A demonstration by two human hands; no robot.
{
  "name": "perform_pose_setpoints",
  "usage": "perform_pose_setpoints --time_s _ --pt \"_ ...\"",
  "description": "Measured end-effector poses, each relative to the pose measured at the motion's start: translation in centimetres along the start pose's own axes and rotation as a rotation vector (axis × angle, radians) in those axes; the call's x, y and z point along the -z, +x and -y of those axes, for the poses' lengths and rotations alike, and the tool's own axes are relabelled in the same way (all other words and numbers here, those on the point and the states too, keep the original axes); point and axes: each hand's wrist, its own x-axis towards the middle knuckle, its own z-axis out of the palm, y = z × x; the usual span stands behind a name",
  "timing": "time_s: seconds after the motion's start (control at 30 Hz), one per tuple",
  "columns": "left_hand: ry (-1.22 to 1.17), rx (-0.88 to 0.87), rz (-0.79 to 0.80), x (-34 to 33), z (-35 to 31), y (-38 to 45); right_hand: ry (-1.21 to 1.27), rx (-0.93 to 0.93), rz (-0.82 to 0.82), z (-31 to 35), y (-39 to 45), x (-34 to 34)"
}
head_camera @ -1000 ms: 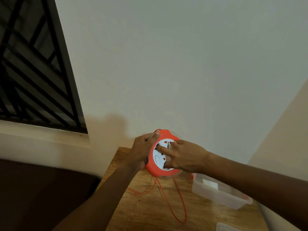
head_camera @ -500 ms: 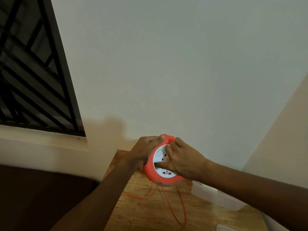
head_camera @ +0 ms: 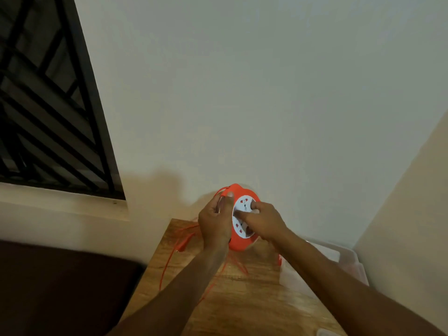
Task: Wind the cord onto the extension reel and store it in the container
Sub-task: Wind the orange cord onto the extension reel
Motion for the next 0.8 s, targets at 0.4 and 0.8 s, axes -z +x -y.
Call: perform_pose_setpoints --time_s 0.4,0.8 --pt "-0.135 0.238 0.146 2.7 -0.8 0.5 -0.741 0.725 -0.104 -1.4 -2.3 2.3" --pt "-0.047 0.23 0.312 2.1 -1.1 0.6 -1.456 1.047 0.281 -1.0 -1.2 4.4"
